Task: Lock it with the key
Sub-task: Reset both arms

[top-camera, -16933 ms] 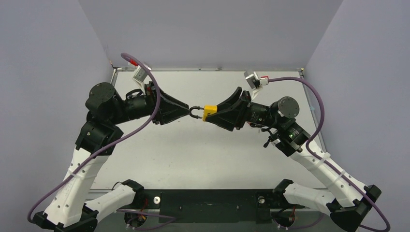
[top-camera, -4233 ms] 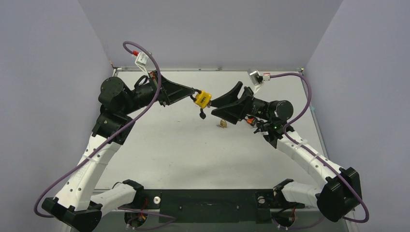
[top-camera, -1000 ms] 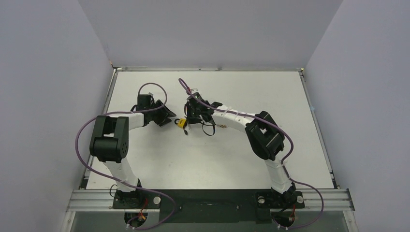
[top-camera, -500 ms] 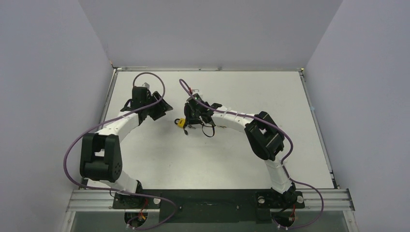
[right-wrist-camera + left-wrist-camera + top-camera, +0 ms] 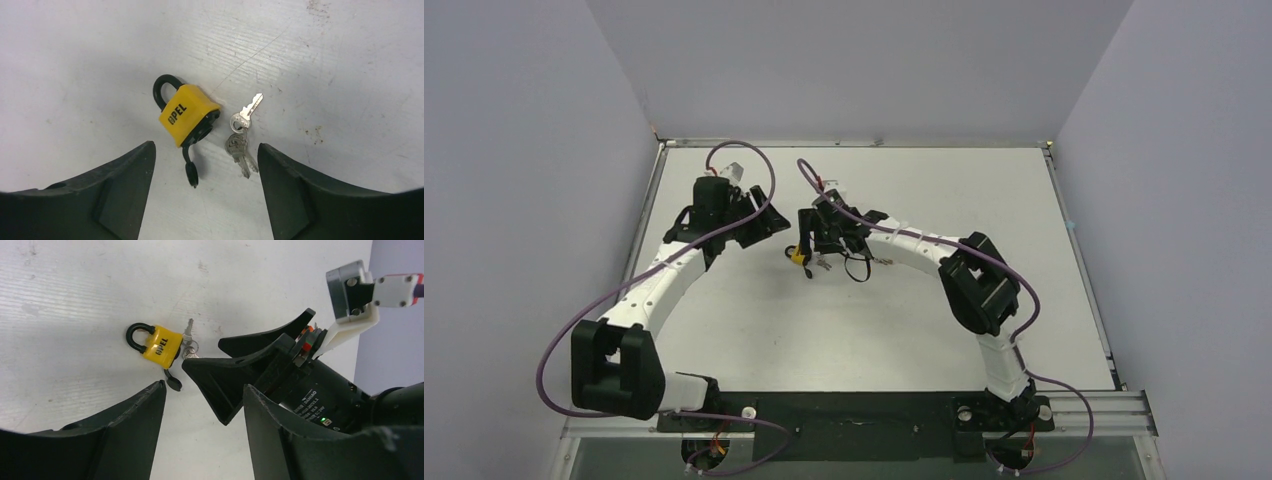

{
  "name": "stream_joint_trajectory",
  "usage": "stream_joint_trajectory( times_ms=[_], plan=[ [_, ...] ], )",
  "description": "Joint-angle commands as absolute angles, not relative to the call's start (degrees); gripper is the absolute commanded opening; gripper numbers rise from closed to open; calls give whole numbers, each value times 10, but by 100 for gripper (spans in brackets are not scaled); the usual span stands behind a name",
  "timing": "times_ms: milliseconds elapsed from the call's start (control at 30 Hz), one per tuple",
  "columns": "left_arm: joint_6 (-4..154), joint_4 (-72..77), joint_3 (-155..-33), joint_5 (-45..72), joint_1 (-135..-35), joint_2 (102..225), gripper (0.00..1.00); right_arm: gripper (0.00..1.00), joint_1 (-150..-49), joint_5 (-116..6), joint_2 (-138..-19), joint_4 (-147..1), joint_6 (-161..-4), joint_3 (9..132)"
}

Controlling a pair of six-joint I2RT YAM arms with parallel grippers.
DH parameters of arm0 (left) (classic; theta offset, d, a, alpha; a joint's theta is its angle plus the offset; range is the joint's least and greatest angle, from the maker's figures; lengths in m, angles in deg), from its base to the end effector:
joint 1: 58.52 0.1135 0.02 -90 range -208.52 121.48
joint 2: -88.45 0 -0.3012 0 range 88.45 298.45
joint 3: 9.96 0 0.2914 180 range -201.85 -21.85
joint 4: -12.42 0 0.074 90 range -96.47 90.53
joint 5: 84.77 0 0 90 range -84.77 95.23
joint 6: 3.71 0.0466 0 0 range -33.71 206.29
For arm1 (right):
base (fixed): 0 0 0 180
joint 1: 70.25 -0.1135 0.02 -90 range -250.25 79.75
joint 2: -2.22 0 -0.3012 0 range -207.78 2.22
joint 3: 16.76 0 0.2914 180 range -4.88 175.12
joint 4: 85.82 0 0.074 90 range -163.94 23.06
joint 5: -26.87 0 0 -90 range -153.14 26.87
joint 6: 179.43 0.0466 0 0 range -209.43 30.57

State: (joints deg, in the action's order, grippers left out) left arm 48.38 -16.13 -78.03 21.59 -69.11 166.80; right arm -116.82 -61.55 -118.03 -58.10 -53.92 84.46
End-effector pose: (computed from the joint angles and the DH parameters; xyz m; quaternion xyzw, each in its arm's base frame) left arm 0.3302 -0.0751 0.2821 -0.1511 0.8820 -0.2926 0.3370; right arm 0.3633 0.3857 0.1908 -0.0946 0.9247 0.2516 0.2695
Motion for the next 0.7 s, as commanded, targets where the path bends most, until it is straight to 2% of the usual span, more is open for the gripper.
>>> stream_joint_trajectory(
  times_ms=[0,200,433,667],
  plan=[
    [524,-195,-833,224,-715,1617,56,73,-1170,-652,-1072,-578,-554,859],
    [517,-212,-875,206,-771,1579,57,76,-1156,-674,-956,-575,-559,804],
    [550,-262,-931,115,-884,1570,58,84,-1122,-705,-791,-574,-563,706],
    [596,-302,-960,91,-913,1565,59,87,-1102,-750,-638,-576,-549,579]
  ],
)
